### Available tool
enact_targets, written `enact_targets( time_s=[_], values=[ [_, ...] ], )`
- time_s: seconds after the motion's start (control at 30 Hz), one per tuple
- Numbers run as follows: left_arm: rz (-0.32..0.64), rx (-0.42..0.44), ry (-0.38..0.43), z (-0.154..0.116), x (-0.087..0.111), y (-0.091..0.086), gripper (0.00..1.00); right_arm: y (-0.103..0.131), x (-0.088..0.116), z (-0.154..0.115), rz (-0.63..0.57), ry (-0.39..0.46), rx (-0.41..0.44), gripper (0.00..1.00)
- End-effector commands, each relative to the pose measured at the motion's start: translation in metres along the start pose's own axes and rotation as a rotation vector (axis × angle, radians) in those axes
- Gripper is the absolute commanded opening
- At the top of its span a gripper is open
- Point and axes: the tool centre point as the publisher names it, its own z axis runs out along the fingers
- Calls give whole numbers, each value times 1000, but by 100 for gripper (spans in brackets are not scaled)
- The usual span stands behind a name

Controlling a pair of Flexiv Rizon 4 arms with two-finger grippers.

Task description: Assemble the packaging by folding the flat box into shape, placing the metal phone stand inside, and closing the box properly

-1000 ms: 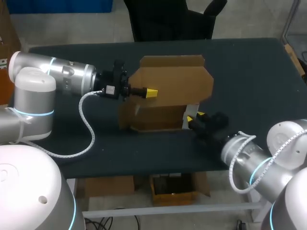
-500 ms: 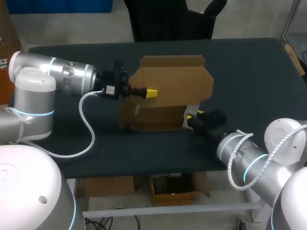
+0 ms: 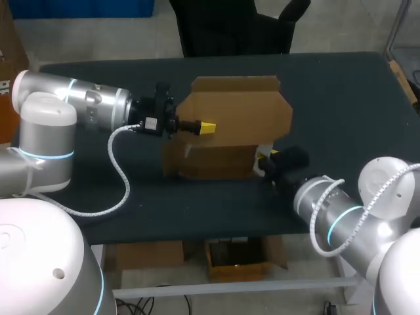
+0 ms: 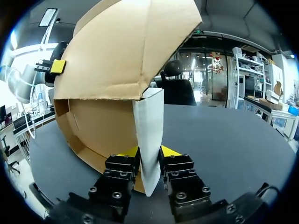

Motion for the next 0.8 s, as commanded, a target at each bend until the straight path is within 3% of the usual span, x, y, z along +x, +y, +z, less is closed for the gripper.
enact_targets(
  time_s=[0.03,0.47,0.5,0.57,0.8],
  values=[
    [0,-2,3,3,-1,4,0,1,4,4,-1,-16,7,18],
    [0,-2,3,3,-1,4,0,2,2,4,6,-40,36,16],
    [0,-2,3,3,-1,4,0,2,2,4,7,-40,37,15],
    [0,-2,3,3,-1,4,0,2,2,3,7,-43,40,0],
    [0,-2,3,3,-1,4,0,-1,1,1,11,-50,47,0]
  ],
)
